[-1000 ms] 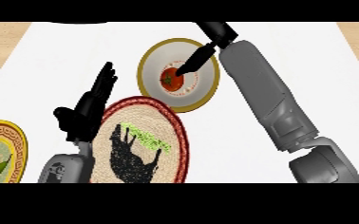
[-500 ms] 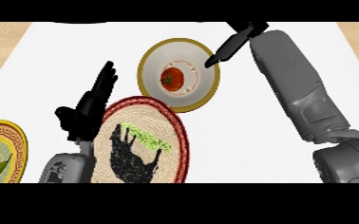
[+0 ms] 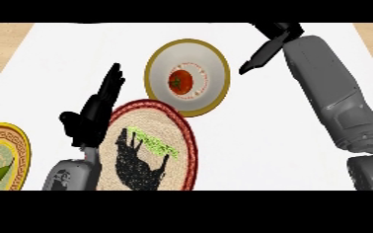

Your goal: Pick the tomato from the placemat and place it in the bowl

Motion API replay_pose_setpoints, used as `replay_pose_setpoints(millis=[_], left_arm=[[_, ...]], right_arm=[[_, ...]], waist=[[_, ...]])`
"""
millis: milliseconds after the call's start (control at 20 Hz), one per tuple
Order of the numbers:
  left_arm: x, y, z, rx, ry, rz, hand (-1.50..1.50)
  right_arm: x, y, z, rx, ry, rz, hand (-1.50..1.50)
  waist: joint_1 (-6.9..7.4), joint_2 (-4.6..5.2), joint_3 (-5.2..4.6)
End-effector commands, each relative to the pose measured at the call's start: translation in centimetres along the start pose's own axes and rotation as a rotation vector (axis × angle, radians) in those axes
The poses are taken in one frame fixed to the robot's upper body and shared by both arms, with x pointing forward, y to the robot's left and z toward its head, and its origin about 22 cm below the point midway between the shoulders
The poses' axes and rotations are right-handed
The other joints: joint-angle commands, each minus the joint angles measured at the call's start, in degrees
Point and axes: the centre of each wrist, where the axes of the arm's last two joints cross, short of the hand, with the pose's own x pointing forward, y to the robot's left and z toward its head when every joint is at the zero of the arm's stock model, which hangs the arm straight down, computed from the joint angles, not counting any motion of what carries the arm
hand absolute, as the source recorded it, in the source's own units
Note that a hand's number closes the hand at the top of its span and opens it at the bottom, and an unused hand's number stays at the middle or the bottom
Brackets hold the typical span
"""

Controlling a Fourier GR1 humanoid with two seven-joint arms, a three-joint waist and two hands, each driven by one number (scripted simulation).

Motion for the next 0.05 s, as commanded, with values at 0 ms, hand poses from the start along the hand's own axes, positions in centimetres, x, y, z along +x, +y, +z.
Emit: replay_pose_setpoints(millis=[0], left_arm=[[-1.07, 0.92, 0.70, 0.004, 0.013, 0.006, 0.00]], right_arm=[[-0.86, -0.30, 1.21, 0.079, -0.060, -0.055, -1.50]], waist=[[-0.44, -0.19, -0.03]])
